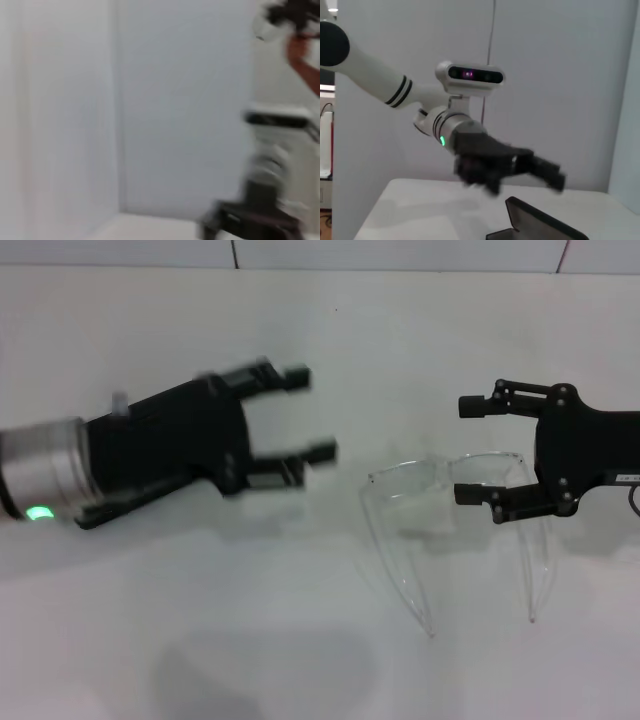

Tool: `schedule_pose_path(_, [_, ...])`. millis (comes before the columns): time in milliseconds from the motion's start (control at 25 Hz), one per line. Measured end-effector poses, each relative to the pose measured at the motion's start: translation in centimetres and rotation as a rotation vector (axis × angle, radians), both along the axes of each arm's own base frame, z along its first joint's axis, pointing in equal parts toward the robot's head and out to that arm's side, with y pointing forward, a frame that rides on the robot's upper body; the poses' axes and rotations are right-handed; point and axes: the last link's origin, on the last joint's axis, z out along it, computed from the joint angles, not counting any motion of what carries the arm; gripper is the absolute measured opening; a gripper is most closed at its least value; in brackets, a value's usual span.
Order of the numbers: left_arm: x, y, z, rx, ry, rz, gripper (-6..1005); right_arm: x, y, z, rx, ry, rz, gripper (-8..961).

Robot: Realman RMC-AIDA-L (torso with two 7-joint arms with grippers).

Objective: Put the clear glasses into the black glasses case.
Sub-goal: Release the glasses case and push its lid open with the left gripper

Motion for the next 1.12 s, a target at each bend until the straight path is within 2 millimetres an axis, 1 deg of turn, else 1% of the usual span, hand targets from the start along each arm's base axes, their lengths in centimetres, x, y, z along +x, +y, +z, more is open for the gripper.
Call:
schedule_pose_path(80, [-0.3,1.1,1.8,0.03,-0.018,0.064,833,0.1,-0.1,0.0,0.001,0.0,-0.003,869])
schedule_pose_path(160, [-0.8,2.2,3.5,0.045,0.004,0.133,829,0.2,-0.2,-0.1,-0.001,0.0,-0.005,869])
schedule_pose_path(240, [-1.4,3.7,5.0,0.058,0.084,0.229,824,0.3,-0.3,-0.1,-0.004,0.002,-0.005,869])
schedule_pose_path(360, [-2.4,5.0,6.3,0.072,0.224,0.351,817,0.4,-0.5,0.0,-0.003,0.002,-0.005,869])
schedule_pose_path(480, [-3.3,5.2,6.5,0.066,0.356,0.418,810,0.6,-0.6,0.0,-0.002,0.001,-0.007,869])
schedule_pose_path(680, [-4.1,4.9,5.9,0.053,0.51,0.454,799,0.6,-0.7,0.0,-0.002,-0.001,-0.008,869])
schedule_pose_path(800, [-4.2,4.8,5.7,0.054,0.531,0.46,792,0.6,-0.7,0.0,-0.003,-0.002,-0.008,870])
schedule_pose_path(880, [-4.8,5.3,5.5,0.091,0.596,0.521,787,0.6,-0.7,0.0,-0.002,-0.002,-0.007,870])
schedule_pose_path(960, [-5.1,5.5,5.5,0.099,0.615,0.548,783,0.6,-0.6,0.0,-0.001,-0.003,-0.006,870])
schedule_pose_path(1120, [-5.4,5.7,5.5,0.108,0.651,0.561,774,0.4,-0.6,-0.1,0.004,-0.002,0.001,870])
